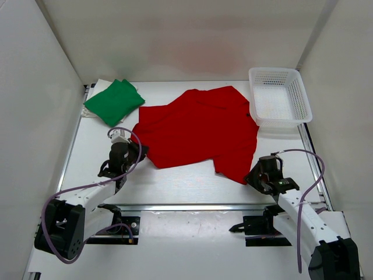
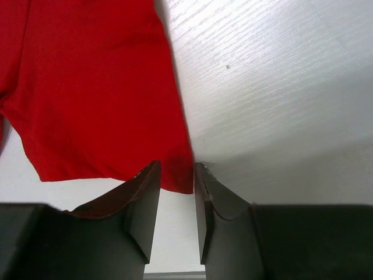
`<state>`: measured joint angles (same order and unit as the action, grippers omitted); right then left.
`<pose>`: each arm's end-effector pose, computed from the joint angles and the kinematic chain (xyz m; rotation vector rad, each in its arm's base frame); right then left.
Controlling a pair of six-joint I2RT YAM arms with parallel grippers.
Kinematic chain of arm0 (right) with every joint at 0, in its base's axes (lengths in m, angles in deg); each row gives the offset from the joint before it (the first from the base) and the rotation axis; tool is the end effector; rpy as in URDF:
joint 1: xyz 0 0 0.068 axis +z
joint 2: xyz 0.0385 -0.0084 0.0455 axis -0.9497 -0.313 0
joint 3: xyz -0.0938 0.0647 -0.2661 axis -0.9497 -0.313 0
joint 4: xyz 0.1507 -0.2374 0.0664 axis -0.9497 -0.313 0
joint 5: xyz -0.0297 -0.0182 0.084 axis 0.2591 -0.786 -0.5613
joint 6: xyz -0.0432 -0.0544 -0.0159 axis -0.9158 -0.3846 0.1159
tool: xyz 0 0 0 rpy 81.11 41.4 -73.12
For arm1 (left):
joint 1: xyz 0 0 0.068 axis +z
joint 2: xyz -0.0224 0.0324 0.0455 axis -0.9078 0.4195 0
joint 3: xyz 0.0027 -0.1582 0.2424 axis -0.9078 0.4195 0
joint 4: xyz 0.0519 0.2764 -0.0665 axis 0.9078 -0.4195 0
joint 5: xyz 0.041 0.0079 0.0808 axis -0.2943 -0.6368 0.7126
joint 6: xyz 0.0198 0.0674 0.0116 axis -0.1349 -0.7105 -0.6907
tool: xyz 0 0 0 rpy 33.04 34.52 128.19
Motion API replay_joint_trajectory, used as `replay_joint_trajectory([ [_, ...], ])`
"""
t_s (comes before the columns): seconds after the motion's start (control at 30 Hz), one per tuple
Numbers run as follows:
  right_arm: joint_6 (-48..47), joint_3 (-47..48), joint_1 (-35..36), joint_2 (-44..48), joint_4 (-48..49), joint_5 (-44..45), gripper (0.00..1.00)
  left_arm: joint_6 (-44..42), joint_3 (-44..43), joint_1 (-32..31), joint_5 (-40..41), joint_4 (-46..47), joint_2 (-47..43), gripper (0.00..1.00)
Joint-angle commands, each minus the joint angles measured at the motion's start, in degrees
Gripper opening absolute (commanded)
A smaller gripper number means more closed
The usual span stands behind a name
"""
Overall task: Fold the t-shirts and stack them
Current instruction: Flatten out the tshirt
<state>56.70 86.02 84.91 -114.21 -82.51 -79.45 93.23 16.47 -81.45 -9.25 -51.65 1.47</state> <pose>0.1589 0.0346 0.1268 0.8156 2.4371 0.3747 0.2334 -0.0671 0.1561 -0.5241 2.0041 -0.6585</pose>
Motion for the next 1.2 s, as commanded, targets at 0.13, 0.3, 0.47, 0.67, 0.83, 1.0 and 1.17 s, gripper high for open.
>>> replay_joint_trajectory([
  [0.13,1.2,-1.0,1.6,0.6,-6.3,0.0,0.27,1.0,1.1,0.3,-1.7,2.0,-0.9,0.00],
  [0.3,1.8,-1.5,2.1,-0.6,-4.7,-1.8,0.19,0.6,0.8,0.3,-1.6,1.7,-0.9,0.00],
  [0.47,0.7,-1.6,1.1,-0.2,-3.3,-1.9,0.16,1.0,1.3,0.7,-2.1,2.1,-1.0,0.00],
  [0.67,-3.2,1.6,-0.3,-0.7,-0.8,-3.0,0.00,0.6,0.9,0.9,-1.8,1.5,-1.1,0.00],
  [0.83,-9.9,15.6,4.9,-1.3,-4.0,5.9,0.00,-2.1,-8.2,2.0,-9.5,-6.2,1.6,0.00],
  [1.0,-19.3,41.9,12.8,-4.0,-11.6,19.8,0.00,-9.1,-32.2,3.9,-17.9,-25.1,-0.8,0.00],
  [1.17,-29.6,66.8,19.4,-9.2,-16.8,30.9,0.00,-8.8,-51.7,12.2,-22.5,-32.6,-2.8,0.00],
])
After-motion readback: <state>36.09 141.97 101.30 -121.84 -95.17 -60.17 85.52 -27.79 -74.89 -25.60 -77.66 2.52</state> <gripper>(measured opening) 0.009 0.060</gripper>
